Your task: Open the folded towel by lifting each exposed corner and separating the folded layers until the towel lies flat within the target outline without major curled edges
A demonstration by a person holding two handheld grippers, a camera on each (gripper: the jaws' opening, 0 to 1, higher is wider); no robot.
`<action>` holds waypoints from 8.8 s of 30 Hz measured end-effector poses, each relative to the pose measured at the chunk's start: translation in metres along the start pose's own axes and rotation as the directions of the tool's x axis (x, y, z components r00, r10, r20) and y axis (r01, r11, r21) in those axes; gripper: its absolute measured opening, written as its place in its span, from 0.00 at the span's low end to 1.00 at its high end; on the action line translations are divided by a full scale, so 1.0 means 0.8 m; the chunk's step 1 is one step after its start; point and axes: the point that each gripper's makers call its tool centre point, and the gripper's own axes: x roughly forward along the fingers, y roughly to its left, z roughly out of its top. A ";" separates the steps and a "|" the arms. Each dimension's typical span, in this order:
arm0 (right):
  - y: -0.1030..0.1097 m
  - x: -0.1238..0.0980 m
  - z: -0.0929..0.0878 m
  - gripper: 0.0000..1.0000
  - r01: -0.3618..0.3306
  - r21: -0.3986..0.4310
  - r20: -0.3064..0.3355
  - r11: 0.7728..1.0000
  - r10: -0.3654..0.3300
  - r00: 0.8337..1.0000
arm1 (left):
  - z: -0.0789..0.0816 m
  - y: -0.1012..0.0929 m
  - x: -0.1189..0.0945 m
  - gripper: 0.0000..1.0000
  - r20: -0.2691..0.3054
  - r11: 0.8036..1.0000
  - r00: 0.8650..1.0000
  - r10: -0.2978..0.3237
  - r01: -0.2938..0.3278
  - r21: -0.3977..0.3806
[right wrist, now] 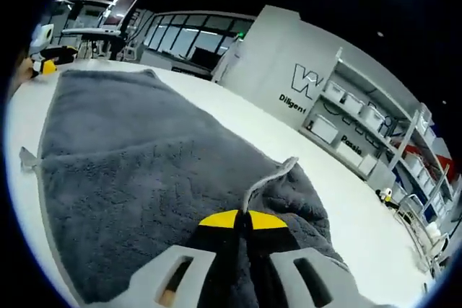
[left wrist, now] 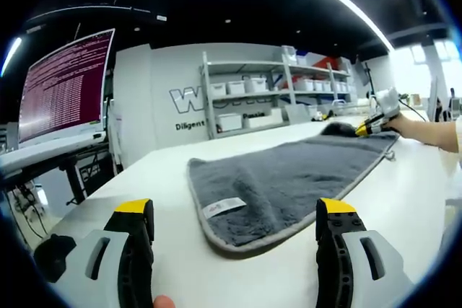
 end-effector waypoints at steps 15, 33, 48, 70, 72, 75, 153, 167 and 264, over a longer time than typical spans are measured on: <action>-0.063 -0.008 0.020 0.00 0.119 -0.078 -0.012 0.990 -0.120 0.993 | 0.000 0.000 0.000 0.91 0.002 1.000 1.000 0.001 -0.001 -0.002; -0.170 -0.017 0.066 0.00 0.211 -0.324 -0.109 0.922 -0.258 0.960 | 0.000 0.002 0.002 0.91 0.000 1.000 1.000 0.006 -0.006 -0.002; -0.232 -0.016 0.076 0.00 0.227 -0.427 -0.214 0.875 -0.342 0.915 | -0.001 0.002 0.001 0.91 0.003 1.000 1.000 0.009 -0.009 -0.005; -0.268 0.038 0.009 0.00 0.151 -0.475 -0.389 0.867 -0.361 0.848 | -0.005 0.004 0.000 0.91 -0.015 1.000 1.000 0.021 -0.021 0.003; -0.270 0.048 0.001 0.00 0.149 -0.462 -0.399 0.874 -0.355 0.845 | -0.005 0.004 0.000 0.91 -0.018 1.000 1.000 0.023 -0.023 0.004; -0.273 0.059 -0.008 0.00 0.149 -0.462 -0.408 0.874 -0.359 0.840 | -0.006 0.003 0.001 0.91 -0.023 1.000 0.999 0.022 -0.021 0.009; -0.084 -0.169 -0.028 0.99 0.177 0.348 0.204 0.920 -0.259 0.944 | -0.003 -0.006 0.002 0.91 -0.010 1.000 1.000 -0.014 0.014 0.022; -0.085 -0.178 -0.082 0.99 0.173 0.496 0.170 0.851 -0.290 0.942 | -0.007 -0.011 0.004 0.91 -0.031 0.998 0.999 -0.030 0.031 0.052; -0.095 -0.200 -0.098 0.99 -0.007 0.586 0.277 0.810 -0.192 0.941 | 0.005 -0.055 -0.003 0.92 0.038 0.962 0.962 -0.272 0.271 0.011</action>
